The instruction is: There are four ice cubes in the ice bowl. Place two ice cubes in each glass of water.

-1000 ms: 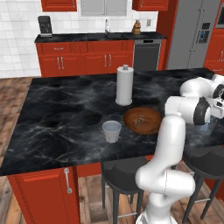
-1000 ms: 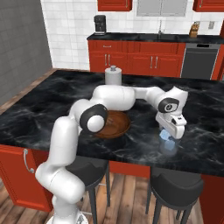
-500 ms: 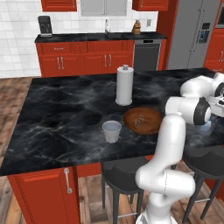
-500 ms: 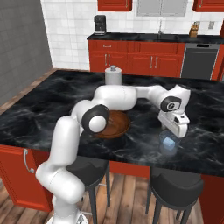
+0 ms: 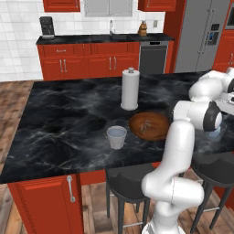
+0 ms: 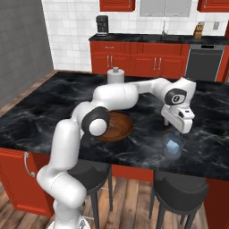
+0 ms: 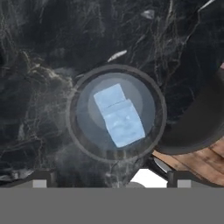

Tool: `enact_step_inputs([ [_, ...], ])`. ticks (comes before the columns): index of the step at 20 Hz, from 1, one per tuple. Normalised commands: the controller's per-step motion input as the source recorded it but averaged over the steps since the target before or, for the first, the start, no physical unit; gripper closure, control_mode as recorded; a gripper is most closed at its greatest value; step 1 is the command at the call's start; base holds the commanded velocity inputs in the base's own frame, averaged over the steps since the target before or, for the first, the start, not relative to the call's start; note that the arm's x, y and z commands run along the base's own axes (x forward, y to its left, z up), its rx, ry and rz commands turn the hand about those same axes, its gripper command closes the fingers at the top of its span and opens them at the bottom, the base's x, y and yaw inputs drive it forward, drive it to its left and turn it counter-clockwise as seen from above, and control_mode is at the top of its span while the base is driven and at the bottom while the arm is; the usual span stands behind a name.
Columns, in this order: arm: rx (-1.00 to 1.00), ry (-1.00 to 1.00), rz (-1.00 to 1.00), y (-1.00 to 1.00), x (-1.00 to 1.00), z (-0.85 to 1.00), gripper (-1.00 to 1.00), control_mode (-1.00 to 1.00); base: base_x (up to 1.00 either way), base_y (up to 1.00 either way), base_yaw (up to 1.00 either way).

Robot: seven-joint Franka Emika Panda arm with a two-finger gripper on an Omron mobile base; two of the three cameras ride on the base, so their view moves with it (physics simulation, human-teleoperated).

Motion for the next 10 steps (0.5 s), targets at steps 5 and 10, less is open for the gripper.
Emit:
enact_step_inputs([
  [5,-0.07,-0.04,0.00,0.78,-0.48,0.00,-1.00,-1.00,0.00,0.00,0.00],
  [10,-0.14,-0.22,0.02,0.94,-0.39,0.00,-1.00,-1.00,0.00,0.00,0.00],
])
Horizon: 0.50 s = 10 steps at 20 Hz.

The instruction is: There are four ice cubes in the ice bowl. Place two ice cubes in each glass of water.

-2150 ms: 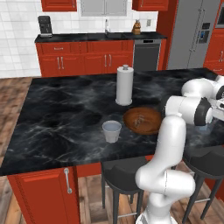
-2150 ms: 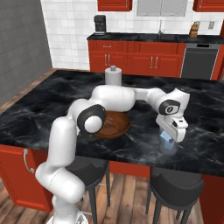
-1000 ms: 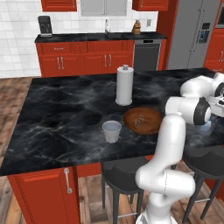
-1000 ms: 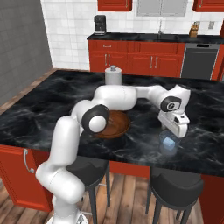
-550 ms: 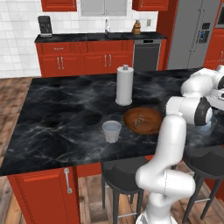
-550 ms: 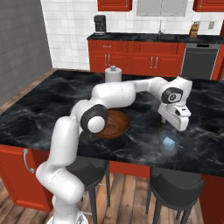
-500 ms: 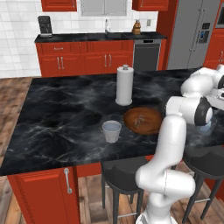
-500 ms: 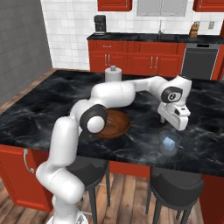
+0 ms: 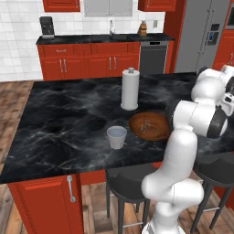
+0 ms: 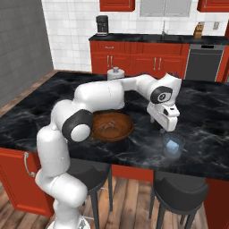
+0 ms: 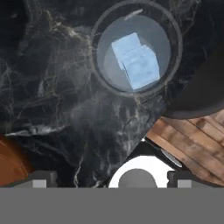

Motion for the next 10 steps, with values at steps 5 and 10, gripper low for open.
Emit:
enact_step_inputs([
  [5,-0.20,-0.37,0.07,1.00,-0.47,0.00,-1.00,-1.00,0.00,0.00,0.00],
  [10,-0.22,-0.15,0.11,0.93,-0.04,0.15,-1.00,-1.00,0.00,0.00,0.00],
])
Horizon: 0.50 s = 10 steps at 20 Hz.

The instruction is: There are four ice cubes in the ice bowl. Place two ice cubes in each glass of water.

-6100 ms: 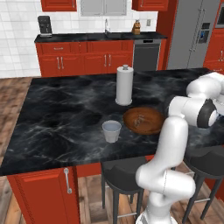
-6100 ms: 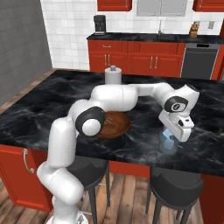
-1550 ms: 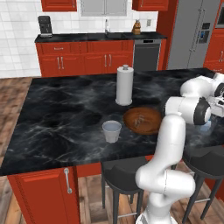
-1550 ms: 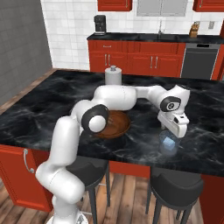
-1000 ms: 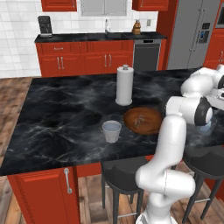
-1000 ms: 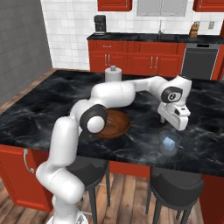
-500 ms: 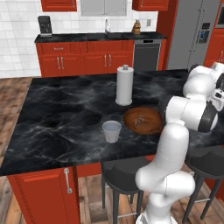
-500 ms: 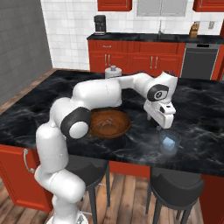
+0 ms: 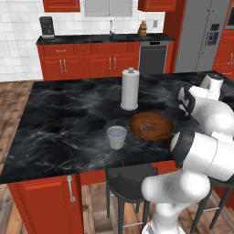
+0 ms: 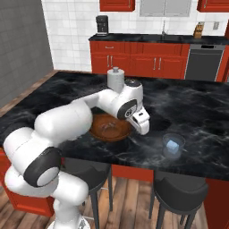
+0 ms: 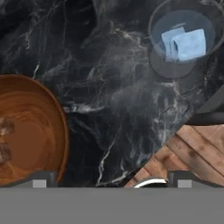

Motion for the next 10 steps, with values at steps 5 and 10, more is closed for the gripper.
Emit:
enact_step_inputs([
  [5,-0.16,0.01,0.13,0.86,0.01,0.35,-1.00,-1.00,0.00,0.00,0.00],
  [10,-0.10,0.01,0.17,0.70,0.27,0.18,-1.00,-1.00,0.00,0.00,0.00],
])
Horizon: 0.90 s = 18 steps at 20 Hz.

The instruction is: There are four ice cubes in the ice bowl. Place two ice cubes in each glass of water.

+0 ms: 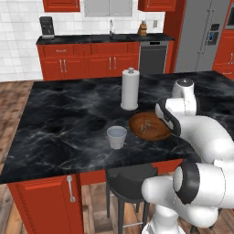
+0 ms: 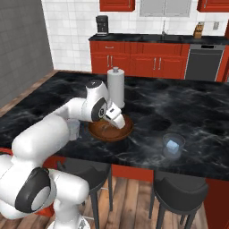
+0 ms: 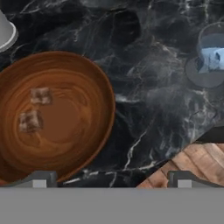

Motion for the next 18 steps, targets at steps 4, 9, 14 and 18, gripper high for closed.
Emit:
enact_step_inputs([
  [4,0.00,0.00,0.16,0.34,0.33,0.03,-1.00,-1.00,0.00,0.00,0.00],
  [9,0.01,0.00,0.11,0.02,0.45,0.00,-1.00,-1.00,0.00,0.00,0.00],
  [14,0.01,-0.01,0.06,0.24,0.40,-0.05,-1.00,-1.00,0.00,0.00,0.00],
  [18,0.02,0.00,0.00,0.44,0.35,-0.19,-1.00,-1.00,0.00,0.00,0.00],
])
